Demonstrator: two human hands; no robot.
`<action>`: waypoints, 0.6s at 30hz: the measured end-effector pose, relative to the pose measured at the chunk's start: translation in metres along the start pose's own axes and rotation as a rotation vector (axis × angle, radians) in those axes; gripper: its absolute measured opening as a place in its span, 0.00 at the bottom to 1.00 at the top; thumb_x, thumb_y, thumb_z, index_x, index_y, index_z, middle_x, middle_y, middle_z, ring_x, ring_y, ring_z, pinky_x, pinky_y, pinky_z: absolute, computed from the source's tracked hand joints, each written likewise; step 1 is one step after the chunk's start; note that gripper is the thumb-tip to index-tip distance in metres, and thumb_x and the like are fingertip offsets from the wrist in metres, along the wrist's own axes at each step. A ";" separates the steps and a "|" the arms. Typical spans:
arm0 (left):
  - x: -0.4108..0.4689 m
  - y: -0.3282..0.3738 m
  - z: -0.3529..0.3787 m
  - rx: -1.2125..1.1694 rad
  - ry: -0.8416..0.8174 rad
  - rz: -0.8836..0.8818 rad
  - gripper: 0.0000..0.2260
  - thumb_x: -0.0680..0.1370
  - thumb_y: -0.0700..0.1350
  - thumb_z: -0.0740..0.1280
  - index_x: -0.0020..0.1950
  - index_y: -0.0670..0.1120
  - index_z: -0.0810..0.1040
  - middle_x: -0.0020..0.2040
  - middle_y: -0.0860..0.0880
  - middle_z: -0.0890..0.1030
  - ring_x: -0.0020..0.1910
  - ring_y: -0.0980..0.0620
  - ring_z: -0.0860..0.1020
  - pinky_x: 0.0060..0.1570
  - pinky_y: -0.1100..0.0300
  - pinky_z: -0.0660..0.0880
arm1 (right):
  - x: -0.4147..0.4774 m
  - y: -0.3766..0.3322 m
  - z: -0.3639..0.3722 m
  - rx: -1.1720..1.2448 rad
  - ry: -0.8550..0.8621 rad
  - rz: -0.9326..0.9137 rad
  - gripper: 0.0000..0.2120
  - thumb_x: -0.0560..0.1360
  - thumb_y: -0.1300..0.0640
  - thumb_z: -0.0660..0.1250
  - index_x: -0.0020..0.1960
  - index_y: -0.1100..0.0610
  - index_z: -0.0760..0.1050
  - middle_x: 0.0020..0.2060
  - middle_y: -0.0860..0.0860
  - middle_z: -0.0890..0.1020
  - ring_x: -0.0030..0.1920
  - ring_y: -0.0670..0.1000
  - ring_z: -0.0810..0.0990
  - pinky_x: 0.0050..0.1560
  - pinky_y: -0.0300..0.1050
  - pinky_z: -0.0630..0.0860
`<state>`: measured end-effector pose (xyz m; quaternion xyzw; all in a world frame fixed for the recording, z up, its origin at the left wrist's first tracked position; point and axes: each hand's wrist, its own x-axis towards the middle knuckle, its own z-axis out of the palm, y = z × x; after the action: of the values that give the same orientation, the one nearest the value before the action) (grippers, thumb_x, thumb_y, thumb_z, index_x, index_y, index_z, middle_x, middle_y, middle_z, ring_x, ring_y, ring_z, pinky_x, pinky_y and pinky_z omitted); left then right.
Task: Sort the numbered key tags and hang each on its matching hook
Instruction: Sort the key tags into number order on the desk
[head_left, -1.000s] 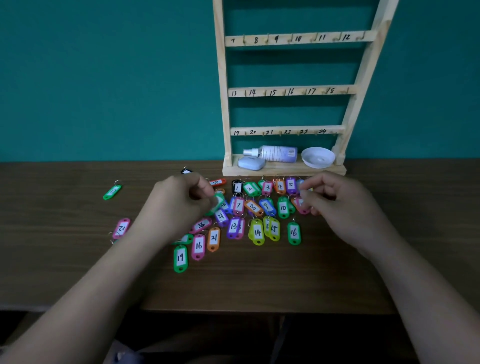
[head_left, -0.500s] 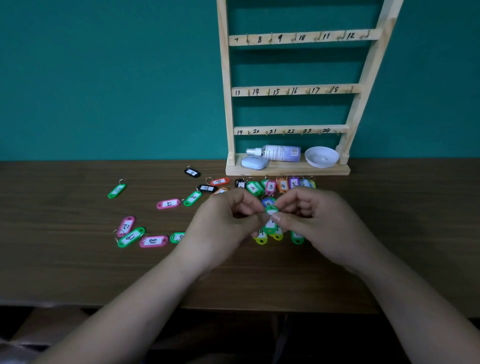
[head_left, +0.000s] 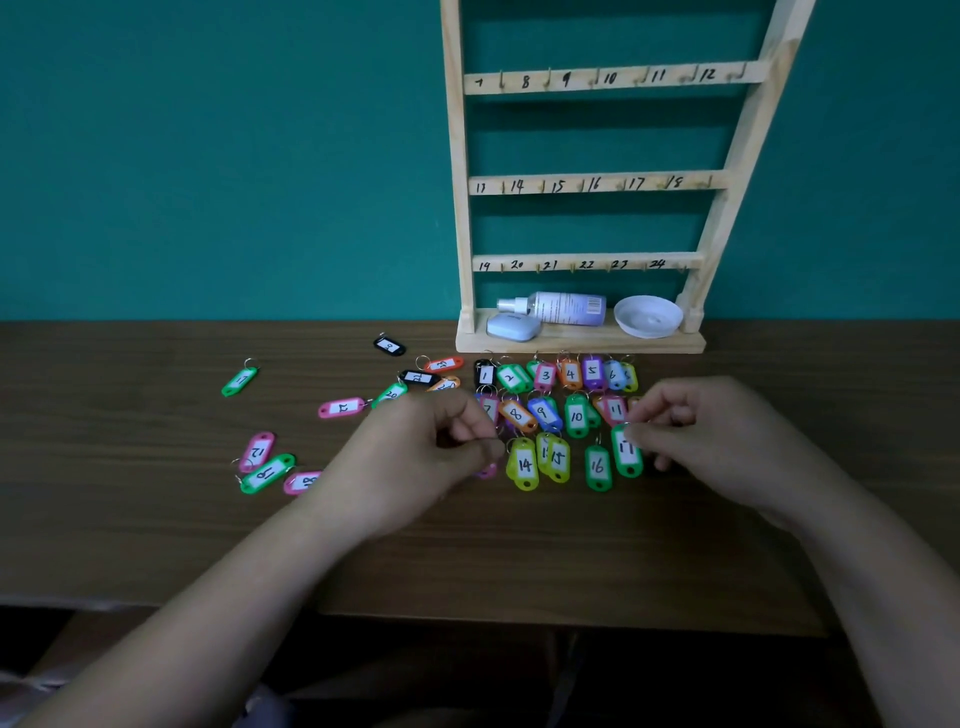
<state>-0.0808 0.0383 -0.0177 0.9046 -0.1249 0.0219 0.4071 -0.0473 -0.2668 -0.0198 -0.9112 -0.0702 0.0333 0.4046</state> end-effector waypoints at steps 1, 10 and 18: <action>0.001 -0.002 -0.005 0.023 0.007 -0.007 0.05 0.78 0.50 0.77 0.44 0.54 0.84 0.37 0.57 0.84 0.32 0.62 0.78 0.33 0.67 0.73 | 0.001 0.002 0.000 -0.006 -0.004 0.012 0.02 0.78 0.51 0.76 0.48 0.45 0.84 0.40 0.40 0.87 0.37 0.43 0.86 0.41 0.47 0.76; 0.008 -0.033 -0.069 0.169 0.066 -0.177 0.04 0.76 0.54 0.77 0.45 0.60 0.84 0.41 0.60 0.86 0.41 0.62 0.82 0.45 0.59 0.75 | 0.003 0.005 0.007 -0.094 -0.005 0.022 0.05 0.79 0.50 0.75 0.45 0.42 0.84 0.39 0.40 0.87 0.35 0.41 0.85 0.40 0.46 0.76; 0.010 -0.062 -0.103 0.292 0.166 -0.321 0.04 0.78 0.48 0.75 0.44 0.56 0.86 0.42 0.59 0.86 0.47 0.58 0.81 0.46 0.56 0.74 | -0.001 -0.006 0.012 -0.163 0.077 0.019 0.05 0.80 0.46 0.73 0.45 0.42 0.82 0.35 0.38 0.84 0.36 0.39 0.82 0.36 0.45 0.73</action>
<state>-0.0493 0.1523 0.0074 0.9573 0.0590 0.0490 0.2788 -0.0501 -0.2541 -0.0239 -0.9423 -0.0483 -0.0039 0.3311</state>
